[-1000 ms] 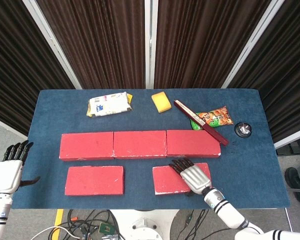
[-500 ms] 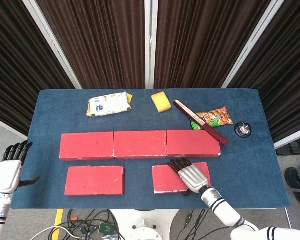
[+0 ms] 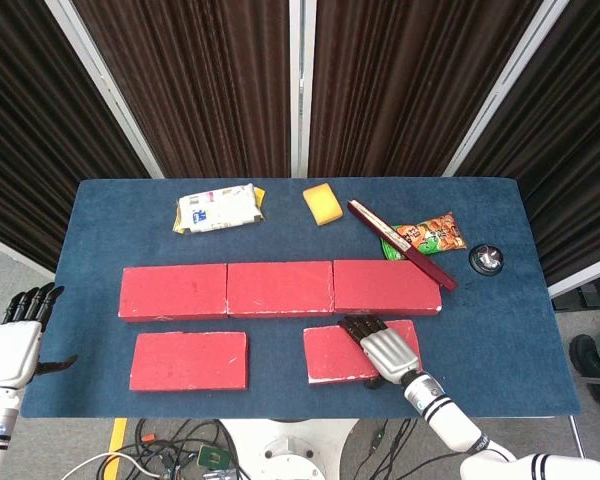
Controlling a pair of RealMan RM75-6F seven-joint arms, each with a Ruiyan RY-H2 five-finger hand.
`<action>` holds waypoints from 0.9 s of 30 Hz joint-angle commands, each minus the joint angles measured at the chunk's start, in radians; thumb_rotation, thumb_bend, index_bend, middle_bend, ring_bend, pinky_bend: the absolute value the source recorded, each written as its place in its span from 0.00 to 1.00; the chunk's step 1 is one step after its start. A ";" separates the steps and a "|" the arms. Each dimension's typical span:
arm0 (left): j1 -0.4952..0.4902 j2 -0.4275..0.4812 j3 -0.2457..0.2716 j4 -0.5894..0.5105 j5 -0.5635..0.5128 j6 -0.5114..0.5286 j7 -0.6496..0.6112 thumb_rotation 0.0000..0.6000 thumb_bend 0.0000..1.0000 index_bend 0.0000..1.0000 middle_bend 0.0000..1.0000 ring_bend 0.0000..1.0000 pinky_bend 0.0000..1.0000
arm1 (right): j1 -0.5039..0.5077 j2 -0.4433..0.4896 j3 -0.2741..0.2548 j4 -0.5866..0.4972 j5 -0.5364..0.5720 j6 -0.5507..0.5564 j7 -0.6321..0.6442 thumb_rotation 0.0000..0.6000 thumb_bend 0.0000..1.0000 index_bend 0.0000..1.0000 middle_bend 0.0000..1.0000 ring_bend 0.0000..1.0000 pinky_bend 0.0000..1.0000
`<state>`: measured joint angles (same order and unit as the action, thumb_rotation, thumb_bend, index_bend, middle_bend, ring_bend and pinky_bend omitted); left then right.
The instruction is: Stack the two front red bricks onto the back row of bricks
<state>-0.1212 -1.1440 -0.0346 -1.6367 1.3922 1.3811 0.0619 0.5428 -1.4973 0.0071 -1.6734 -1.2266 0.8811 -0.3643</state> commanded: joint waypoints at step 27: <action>0.000 0.018 0.008 -0.020 0.007 -0.013 -0.003 1.00 0.00 0.07 0.00 0.00 0.00 | -0.020 0.066 -0.043 -0.057 -0.132 0.104 0.020 1.00 0.05 0.00 0.20 0.10 0.28</action>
<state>-0.1211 -1.1266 -0.0269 -1.6559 1.3989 1.3683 0.0588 0.5290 -1.4461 -0.0292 -1.7149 -1.3428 0.9708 -0.3467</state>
